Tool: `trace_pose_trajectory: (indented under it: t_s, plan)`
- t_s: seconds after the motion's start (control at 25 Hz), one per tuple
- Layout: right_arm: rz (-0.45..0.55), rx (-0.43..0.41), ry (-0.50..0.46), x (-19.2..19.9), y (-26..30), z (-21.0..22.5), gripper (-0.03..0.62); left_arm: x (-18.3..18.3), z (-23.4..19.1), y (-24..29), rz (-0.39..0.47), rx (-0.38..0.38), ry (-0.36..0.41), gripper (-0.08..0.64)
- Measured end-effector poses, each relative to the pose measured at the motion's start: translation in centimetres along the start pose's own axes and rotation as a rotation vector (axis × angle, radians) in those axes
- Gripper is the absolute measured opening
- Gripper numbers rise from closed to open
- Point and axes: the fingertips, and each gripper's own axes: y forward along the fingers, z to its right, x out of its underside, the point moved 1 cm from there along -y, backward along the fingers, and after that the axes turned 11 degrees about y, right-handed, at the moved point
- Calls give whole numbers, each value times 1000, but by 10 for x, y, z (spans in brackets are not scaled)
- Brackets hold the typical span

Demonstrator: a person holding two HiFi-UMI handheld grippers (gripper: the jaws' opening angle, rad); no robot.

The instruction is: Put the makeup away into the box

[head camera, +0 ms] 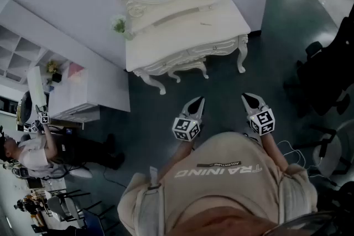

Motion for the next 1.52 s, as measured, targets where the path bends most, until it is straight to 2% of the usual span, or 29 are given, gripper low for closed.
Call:
trace_pose_trajectory:
  t_s: [0.4,0.68,0.88,1.04,1.16,1.32,1.52]
  plan:
    - [-57,25,3,21,29,-25,3,34,-37,-14,-37,30,-35,6]
    - [-100,13,19,22,68,-4,3,59,-61,10,-90,15,-61,6]
    - [-118,-43,33,18,104,36,3,48,-74,57,-98,-9,-32,6]
    - [-115,-111,17,-22,137,67,3,17,-88,97,-102,-49,-35,6]
    - [-98,-144,24,-40,164,95,3,9,-97,127,-138,-68,-26,6]
    - [-129,-173,35,-38,181,148,3,9,-92,180,-164,-96,-22,6]
    - [-146,-171,63,-32,206,202,3,-3,-93,249,-146,-91,40,6]
